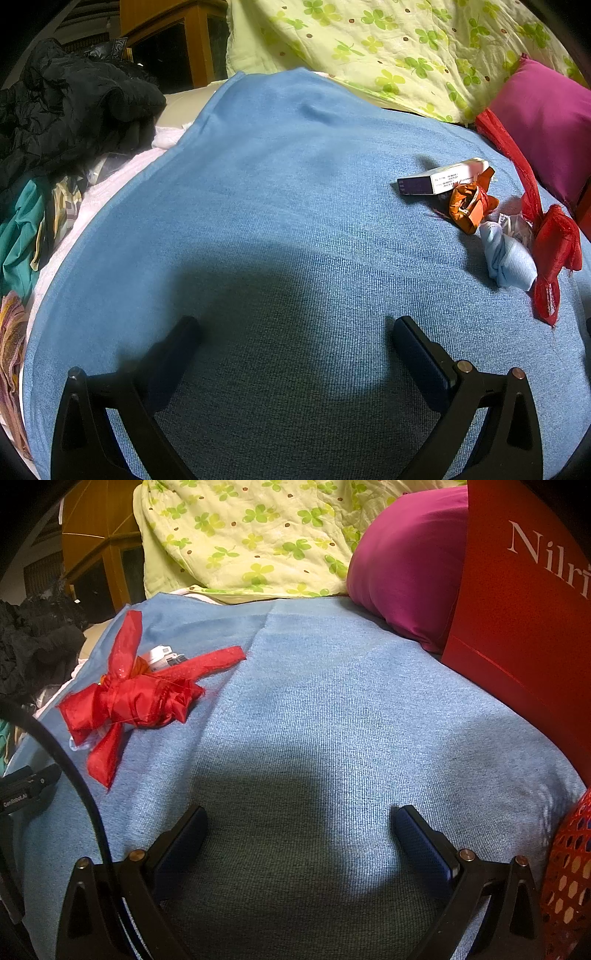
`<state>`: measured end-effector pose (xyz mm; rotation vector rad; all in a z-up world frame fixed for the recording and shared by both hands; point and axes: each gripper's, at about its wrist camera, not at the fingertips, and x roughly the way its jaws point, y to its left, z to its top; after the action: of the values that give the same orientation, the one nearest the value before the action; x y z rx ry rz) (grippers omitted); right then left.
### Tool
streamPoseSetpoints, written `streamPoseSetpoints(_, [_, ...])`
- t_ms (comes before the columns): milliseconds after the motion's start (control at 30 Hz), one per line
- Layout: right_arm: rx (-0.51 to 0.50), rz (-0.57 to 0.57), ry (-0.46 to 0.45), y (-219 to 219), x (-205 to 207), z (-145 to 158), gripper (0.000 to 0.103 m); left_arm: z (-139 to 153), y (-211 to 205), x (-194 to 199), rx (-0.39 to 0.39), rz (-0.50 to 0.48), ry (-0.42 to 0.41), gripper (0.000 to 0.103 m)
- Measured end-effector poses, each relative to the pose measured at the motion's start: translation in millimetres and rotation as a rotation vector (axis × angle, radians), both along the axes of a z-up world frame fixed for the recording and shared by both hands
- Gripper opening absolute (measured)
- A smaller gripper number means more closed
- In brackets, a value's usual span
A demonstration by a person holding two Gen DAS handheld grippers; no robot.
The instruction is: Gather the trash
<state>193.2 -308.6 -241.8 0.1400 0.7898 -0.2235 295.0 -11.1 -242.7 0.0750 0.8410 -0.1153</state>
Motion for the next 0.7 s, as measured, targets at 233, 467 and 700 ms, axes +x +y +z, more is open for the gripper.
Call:
streamPoseSetpoints(233, [-0.01, -0.002, 0.009, 1.1, 2.5, -0.6, 0.103, 0.0, 0.0, 0.0, 0.0, 0.0, 0.0, 0.103])
streamPoseSetpoints(467, [-0.017, -0.003, 0.019, 0.9, 4.8, -1.0, 0.103, -0.1, -0.1, 0.0, 0.0, 0.0, 0.0, 0.103])
streamPoseSetpoints(700, [-0.023, -0.005, 0.029, 0.7, 5.7, -0.7, 0.103, 0.1, -0.5, -0.2, 0.0, 0.0, -0.002, 0.103])
